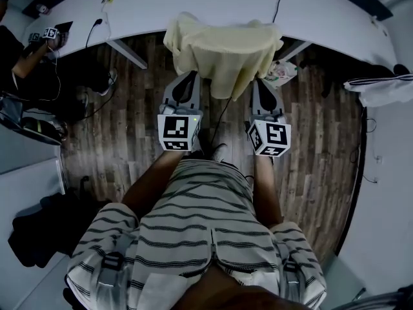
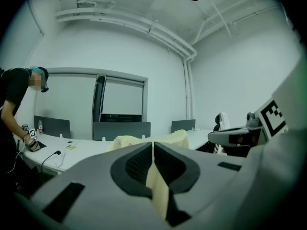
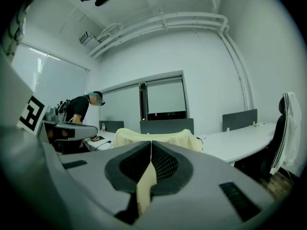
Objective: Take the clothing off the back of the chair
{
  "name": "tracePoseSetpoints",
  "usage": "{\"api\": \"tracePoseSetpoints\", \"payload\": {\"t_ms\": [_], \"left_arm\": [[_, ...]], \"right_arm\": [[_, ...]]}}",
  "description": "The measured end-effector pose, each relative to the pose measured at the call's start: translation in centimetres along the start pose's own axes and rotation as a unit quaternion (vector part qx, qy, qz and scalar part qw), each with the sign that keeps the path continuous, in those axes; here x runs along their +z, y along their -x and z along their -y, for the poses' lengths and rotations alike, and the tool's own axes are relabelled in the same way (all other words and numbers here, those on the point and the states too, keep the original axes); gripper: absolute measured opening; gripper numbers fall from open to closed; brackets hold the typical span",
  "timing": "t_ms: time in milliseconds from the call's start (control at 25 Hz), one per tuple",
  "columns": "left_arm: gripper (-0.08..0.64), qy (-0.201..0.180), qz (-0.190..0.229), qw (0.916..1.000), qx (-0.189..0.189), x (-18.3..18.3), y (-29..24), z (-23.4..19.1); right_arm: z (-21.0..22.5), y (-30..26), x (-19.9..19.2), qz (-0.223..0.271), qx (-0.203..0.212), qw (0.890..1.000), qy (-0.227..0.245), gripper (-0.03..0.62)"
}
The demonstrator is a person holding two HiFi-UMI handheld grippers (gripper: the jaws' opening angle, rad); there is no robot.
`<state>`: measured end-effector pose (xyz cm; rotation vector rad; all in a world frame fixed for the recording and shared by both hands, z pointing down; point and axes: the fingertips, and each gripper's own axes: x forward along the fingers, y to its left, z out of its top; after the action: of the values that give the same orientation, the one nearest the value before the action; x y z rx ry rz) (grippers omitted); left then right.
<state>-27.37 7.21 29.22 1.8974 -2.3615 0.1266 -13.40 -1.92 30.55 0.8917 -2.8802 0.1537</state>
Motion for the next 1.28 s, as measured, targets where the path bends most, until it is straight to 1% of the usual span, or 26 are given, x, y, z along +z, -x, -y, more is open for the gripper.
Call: {"api": "tracePoseSetpoints", "payload": {"t_ms": [320, 360, 400, 520, 640, 1000, 1280], "left_arm": [[0.027, 0.007, -0.025, 0.9996, 0.006, -1.4, -2.3, -0.8], [0.028, 0.007, -0.028, 0.9996, 0.008, -1.6, -2.6, -1.0], [0.028, 0.007, -0.031, 0.9995, 0.009, -1.8, -2.9, -1.1], [0.034, 0.013, -0.04, 0.9991, 0.01, -2.4, -3.6, -1.5], [0.098, 0.019, -0.046, 0.9986, 0.015, -2.7, -4.3, -2.1], [0.169, 0.014, -0.061, 0.9975, 0.033, -3.3, -6.4, -3.9], [0.184, 0.007, -0.074, 0.9962, 0.045, -4.2, -7.5, -5.0]], "right_arm": [[1.7, -2.3, -1.0, -0.018, 0.001, 1.0, -0.012, 0.021], [1.9, -2.6, -1.1, -0.021, 0.001, 1.0, -0.013, 0.033], [2.1, -2.9, -1.1, -0.024, 0.001, 1.0, -0.015, 0.071], [2.5, -3.6, -1.4, -0.028, 0.002, 0.999, -0.019, 0.103], [3.1, -4.1, -1.7, -0.033, 0.001, 0.999, -0.021, 0.134], [5.5, -6.9, -1.9, -0.039, -0.015, 0.999, -0.013, 0.22], [7.2, -8.6, -2.4, -0.053, -0.024, 0.998, 0.005, 0.241]]}}
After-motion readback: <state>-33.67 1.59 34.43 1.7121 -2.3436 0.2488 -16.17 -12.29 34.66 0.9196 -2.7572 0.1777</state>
